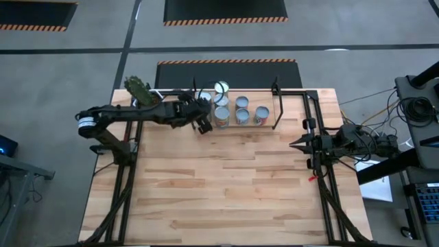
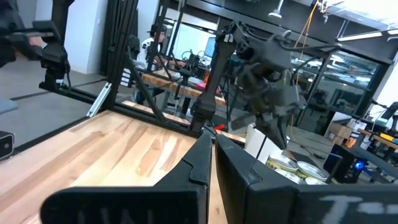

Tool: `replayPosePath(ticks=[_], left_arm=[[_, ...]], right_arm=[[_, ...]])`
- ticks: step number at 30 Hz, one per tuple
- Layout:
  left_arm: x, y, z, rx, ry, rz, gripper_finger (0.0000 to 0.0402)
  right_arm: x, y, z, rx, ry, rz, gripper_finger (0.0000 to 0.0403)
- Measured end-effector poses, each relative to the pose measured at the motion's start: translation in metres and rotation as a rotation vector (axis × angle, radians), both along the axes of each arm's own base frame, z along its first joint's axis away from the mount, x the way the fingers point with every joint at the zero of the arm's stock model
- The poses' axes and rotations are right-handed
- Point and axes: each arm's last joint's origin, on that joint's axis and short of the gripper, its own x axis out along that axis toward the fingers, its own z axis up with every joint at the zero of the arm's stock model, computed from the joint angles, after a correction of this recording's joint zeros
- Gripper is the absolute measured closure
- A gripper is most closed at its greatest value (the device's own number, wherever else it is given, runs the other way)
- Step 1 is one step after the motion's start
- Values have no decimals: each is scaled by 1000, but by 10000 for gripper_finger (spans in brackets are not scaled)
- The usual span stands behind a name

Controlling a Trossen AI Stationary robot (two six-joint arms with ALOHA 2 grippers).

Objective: Pick and place cans onto a shelf
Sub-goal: Adjust the canned peaches on the shelf

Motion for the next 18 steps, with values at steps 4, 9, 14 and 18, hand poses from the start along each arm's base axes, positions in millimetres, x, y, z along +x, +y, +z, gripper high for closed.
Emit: replayPosePath(ticks=[4,9,14,18], left_arm=[[-5,16,-2,-69,-15,-3,402],[-7,25,-3,-111,-27,-25,402],[-8,25,-6,-114,-19,-23,402],[-9,24,-14,-116,-18,-23,402]], right_arm=[[0,0,0,3,-1,0,390],[0,0,0,4,-2,0,390],[0,0,0,7,-2,-7,390],[0,-1,0,12,-1,-24,390]])
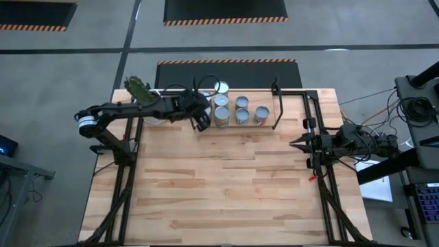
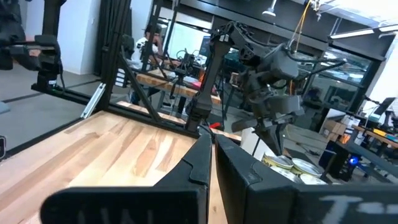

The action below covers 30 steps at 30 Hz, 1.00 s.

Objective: Pick and place cans onto a shelf
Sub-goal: Adjust the canned peaches on the shelf

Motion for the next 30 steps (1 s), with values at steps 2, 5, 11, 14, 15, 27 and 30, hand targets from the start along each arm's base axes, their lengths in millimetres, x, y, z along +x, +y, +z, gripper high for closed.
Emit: replayPosePath(ticks=[2,5,11,14,15,27,30], left_arm=[[-1,0,-4,-6,4,5,402],[-1,-1,-6,-11,-2,14,402],[0,-3,-7,-71,-24,-30,402],[0,-4,-7,-106,-39,-47,402],[0,-5,-7,-108,-42,-45,402],[0,-5,-7,-122,-51,-35,402],[1,-5,-5,-123,-51,-35,402]], right_arm=[[0,0,0,0,0,0,390],[0,0,0,0,0,0,390],[0,0,0,0,0,-1,390],[0,0,0,0,0,0,390],[0,0,0,0,0,-1,390],[0,0,0,7,1,0,390],[0,0,0,7,1,0,390]])
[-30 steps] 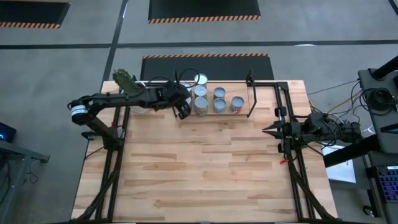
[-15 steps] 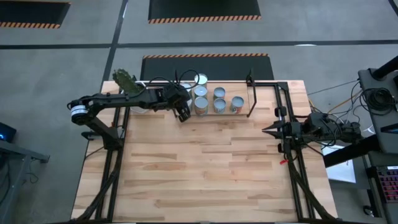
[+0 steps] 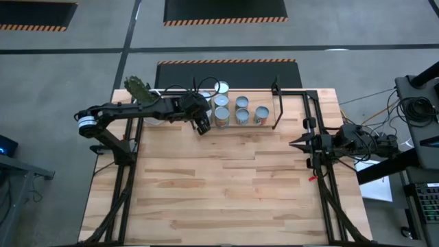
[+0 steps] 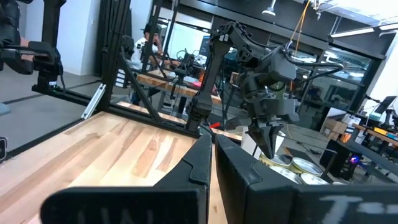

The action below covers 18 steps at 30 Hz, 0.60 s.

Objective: Pick and place cans onto a shelf
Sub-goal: Adjust the canned peaches on the shelf, then return to Home Position

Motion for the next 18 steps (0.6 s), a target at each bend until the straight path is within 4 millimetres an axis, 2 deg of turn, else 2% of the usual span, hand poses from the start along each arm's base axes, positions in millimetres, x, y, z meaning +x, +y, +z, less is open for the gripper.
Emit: replayPosePath(ticks=[8,11,15,18], left_arm=[[3,-1,17,1,3,-10,402],[3,-7,26,15,-13,-31,402],[-3,-31,39,59,-86,-99,402],[-10,-66,44,102,-199,-222,402]], right_arm=[[0,0,0,-3,-1,0,390],[0,0,0,-2,-1,0,390],[0,0,-1,-3,14,0,390],[0,0,-3,-4,26,5,390]])
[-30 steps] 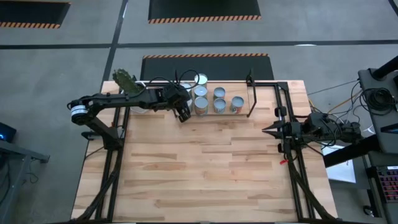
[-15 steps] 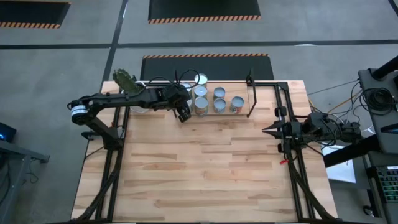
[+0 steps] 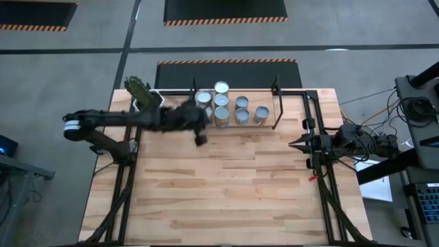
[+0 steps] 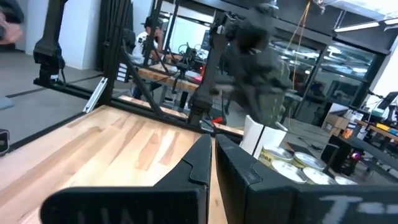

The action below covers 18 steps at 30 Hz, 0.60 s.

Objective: Pick and place cans onto a shelf
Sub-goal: Return to Home Position

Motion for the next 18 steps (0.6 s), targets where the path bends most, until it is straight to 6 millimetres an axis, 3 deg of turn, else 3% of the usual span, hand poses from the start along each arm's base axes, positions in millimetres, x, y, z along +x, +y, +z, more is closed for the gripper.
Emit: replayPosePath(ticks=[4,8,18], left_arm=[[-23,-48,-3,39,-171,-213,402],[-55,-74,-9,55,-311,-336,402],[-131,-68,-23,39,-583,-346,402]], right_arm=[[0,1,0,-15,-5,40,390],[-2,1,0,-22,-19,52,390],[-4,1,-2,-40,-30,54,390]])
